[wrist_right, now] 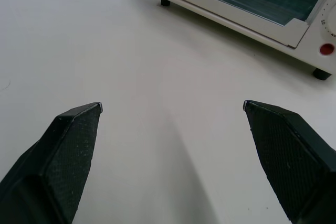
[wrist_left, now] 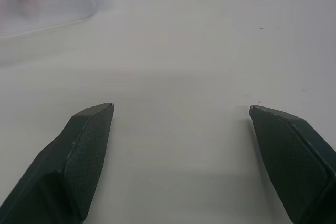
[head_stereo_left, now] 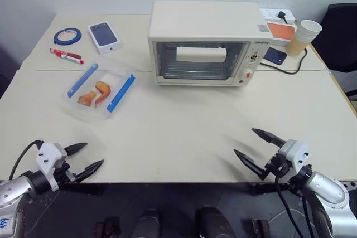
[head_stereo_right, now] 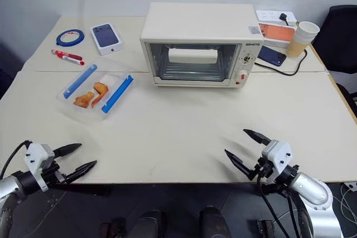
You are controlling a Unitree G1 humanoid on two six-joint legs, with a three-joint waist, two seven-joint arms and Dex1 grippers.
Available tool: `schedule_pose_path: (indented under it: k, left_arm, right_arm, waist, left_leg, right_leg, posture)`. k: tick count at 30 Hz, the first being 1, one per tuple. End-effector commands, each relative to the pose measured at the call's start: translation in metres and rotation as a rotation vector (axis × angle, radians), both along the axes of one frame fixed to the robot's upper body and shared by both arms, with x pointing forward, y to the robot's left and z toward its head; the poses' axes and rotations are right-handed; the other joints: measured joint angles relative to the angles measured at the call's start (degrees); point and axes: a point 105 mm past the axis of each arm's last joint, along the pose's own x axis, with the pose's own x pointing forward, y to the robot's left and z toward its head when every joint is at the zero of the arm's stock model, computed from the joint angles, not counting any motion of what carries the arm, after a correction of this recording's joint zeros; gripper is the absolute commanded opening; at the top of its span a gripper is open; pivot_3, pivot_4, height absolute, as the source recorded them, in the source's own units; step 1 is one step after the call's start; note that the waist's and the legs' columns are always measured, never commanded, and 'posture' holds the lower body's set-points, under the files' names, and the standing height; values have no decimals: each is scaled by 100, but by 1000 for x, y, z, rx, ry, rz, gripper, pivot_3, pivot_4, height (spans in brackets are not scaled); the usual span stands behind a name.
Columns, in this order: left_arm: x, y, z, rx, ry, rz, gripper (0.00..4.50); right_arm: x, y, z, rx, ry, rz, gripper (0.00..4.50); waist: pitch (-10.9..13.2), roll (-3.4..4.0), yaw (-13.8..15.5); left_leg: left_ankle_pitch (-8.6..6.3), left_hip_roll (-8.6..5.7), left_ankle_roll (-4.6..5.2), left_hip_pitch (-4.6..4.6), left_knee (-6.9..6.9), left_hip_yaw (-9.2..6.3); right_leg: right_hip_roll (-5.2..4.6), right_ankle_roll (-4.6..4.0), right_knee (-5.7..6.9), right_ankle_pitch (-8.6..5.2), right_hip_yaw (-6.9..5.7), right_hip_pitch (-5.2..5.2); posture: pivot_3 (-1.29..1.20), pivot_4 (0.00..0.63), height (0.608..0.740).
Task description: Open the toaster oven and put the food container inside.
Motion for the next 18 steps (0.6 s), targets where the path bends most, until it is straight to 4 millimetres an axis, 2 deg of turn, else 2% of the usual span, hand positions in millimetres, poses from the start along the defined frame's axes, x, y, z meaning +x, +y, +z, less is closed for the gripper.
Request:
schedule_pose_path:
  k: [1, 6, 8, 10, 13, 15, 16, 18]
  left_arm:
    - [6, -1, 17, 14, -56, 0, 4347]
    - [9, -3, 33, -58, -69, -34, 4347]
    - [13, -11, 59, -154, -119, -70, 4347]
    - [17, -24, 87, -266, -155, -123, 4347]
    - [18, -41, 102, -264, -138, -234, 4347]
    - [21, -49, 110, -329, -110, -275, 4347]
    - [23, -51, 112, -345, -99, -286, 4347]
    - [28, -51, 112, -349, -98, -281, 4347]
  right_arm:
    - [0, 1, 5, 5, -31, 16, 4500]
    - [-1, -3, 14, 17, -57, 10, 4500]
    - [-4, -14, 20, 11, -63, -19, 4500]
    - [-11, -20, 15, -82, -52, 5, 4500]
    - [-8, -32, 16, -3, -48, -89, 4500]
    - [6, -29, 29, 17, -93, -103, 4500]
    - [16, -26, 43, 75, -126, -121, 4500]
    - [26, -13, 61, 108, -155, -74, 4500]
  waist:
    - [0, 0, 3]
    - [0, 0, -5]
    - [1, 1, -5]
    - [1, 1, 21]
    - [-2, -2, 24]
    - [0, 10, -3]
    - [5, 18, -39]
    - [7, 20, -130]
  left_leg:
    - [0, 0, 0, 0, 0, 0]
    - [0, -1, 0, 0, 0, 0]
    - [0, 0, 0, 0, -1, 0]
    - [0, 0, 0, -3, 0, -1]
    - [-1, -1, 2, -1, 7, -10]
    - [-1, -1, 2, 11, 4, -10]
    - [-1, -2, 2, 13, 3, -8]
    - [0, 1, 1, 16, 4, 9]
  right_leg:
    - [0, 0, 0, 0, 0, 0]
    - [0, 0, 0, 0, -1, 0]
    - [0, 0, 0, 0, -2, 0]
    - [0, 0, 1, 0, -2, 0]
    - [-4, 0, -7, 0, -10, 14]
    - [-3, 0, -11, 0, -10, 24]
    - [-3, 0, -10, 0, -10, 25]
    - [8, 0, 0, 0, -4, 16]
  posture:
    - [0, 150, 740]
    - [0, 150, 740]
    - [0, 150, 740]
    - [0, 150, 740]
    - [0, 150, 740]
    - [0, 150, 740]
    - [0, 150, 740]
    - [0, 150, 740]
